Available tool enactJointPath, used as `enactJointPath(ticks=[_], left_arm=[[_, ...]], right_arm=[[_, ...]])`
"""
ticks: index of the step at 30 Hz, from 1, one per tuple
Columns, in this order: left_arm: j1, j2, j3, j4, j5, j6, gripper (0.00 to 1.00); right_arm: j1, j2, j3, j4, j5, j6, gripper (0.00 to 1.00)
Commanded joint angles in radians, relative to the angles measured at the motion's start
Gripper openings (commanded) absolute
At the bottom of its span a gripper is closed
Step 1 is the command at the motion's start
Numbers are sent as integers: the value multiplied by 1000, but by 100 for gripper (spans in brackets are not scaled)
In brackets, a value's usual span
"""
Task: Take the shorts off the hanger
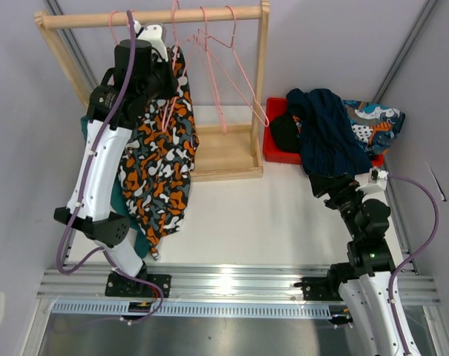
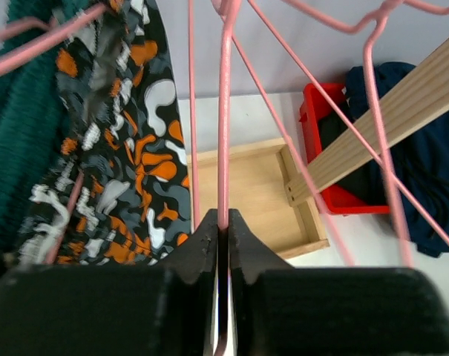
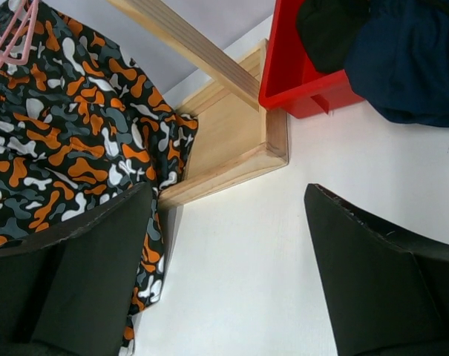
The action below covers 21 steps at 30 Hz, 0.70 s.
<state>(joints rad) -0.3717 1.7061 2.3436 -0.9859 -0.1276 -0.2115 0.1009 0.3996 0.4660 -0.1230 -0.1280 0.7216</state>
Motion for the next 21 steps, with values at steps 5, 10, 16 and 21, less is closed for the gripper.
enactJointPath(ticks=[5, 10, 16, 21], left_arm=[[7, -111, -155, 87, 52, -16, 40], [7, -239, -178, 52, 37, 7, 69], [37, -358, -196, 43, -49, 35, 80], [210, -362, -214, 29, 40, 43, 83]], right_arm=[[3, 11, 8, -29, 11, -2, 100], [3, 41, 63, -46, 2, 1, 99], [5, -31, 63, -119, -10, 18, 99], [5, -120, 77, -201, -7, 10, 100]])
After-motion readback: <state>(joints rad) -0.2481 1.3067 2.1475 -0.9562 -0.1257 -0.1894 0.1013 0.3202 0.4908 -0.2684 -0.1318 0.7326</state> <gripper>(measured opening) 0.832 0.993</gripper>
